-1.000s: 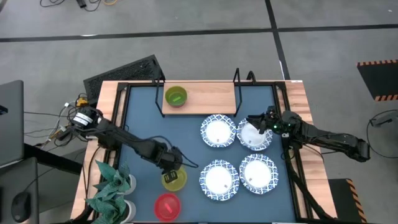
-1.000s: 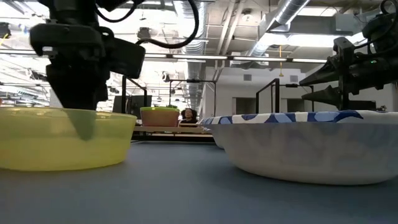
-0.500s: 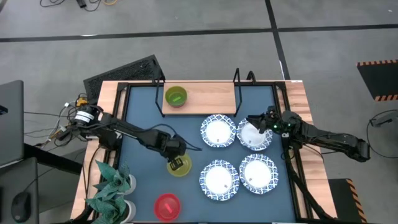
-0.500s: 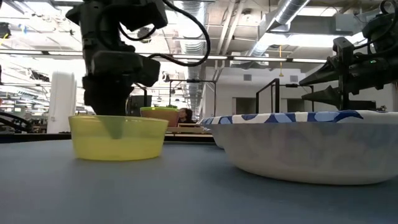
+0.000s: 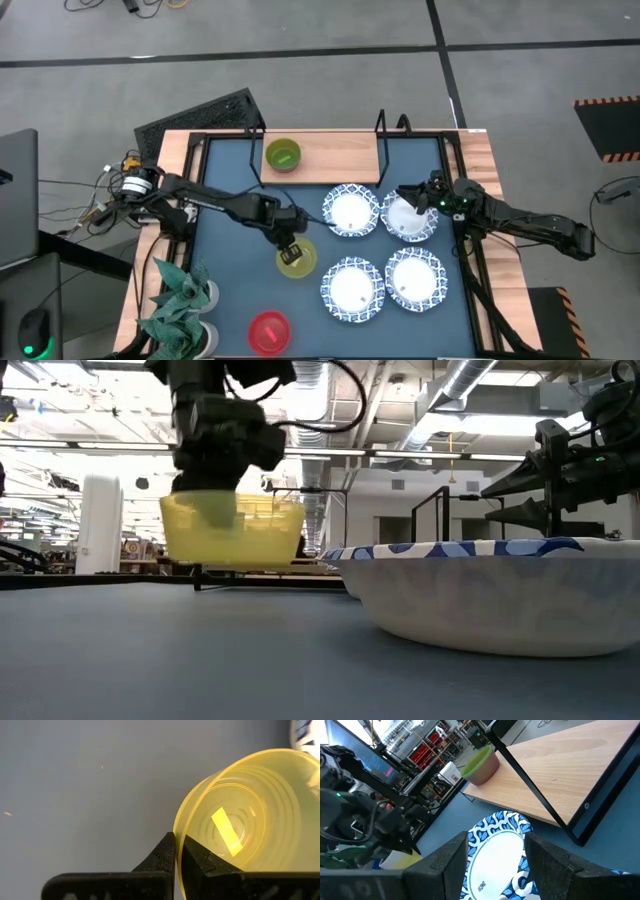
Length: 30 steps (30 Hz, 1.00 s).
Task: Place and stack bowls onto a shelf
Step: Stack the yellow transparent bowl into the green transparent bowl on the shelf
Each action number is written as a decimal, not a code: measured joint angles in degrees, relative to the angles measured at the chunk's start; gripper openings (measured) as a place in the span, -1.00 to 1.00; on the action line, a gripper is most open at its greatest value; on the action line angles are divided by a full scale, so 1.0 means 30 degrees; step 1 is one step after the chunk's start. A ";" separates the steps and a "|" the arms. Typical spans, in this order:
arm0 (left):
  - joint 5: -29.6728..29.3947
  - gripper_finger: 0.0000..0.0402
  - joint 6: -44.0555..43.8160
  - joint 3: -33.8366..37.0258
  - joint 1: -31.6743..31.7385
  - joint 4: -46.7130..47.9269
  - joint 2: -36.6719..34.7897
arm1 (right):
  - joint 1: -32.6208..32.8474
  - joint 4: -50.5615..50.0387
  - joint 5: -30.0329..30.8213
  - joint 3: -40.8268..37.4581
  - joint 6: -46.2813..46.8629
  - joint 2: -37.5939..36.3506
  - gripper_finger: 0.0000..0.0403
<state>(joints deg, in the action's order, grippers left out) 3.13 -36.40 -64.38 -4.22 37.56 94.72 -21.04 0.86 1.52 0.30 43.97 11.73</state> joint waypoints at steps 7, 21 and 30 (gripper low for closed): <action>0.0040 -1.00 0.1718 -0.2695 0.1284 0.1949 0.0000 | 0.0000 0.0000 0.0000 0.0000 0.0048 0.0006 0.09; -0.0629 -1.00 0.8313 -0.8069 0.6285 0.3089 -0.0007 | 0.0000 0.0000 0.0000 0.0000 0.0036 0.0000 0.09; -0.1345 -1.00 1.1366 -0.9747 1.1111 0.2690 -0.0007 | 0.0000 0.0000 0.0007 0.0000 0.0036 0.0007 0.09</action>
<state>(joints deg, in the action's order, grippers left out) -0.91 -2.31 -93.62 29.12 45.63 94.70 -21.04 0.86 1.54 0.30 44.07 11.75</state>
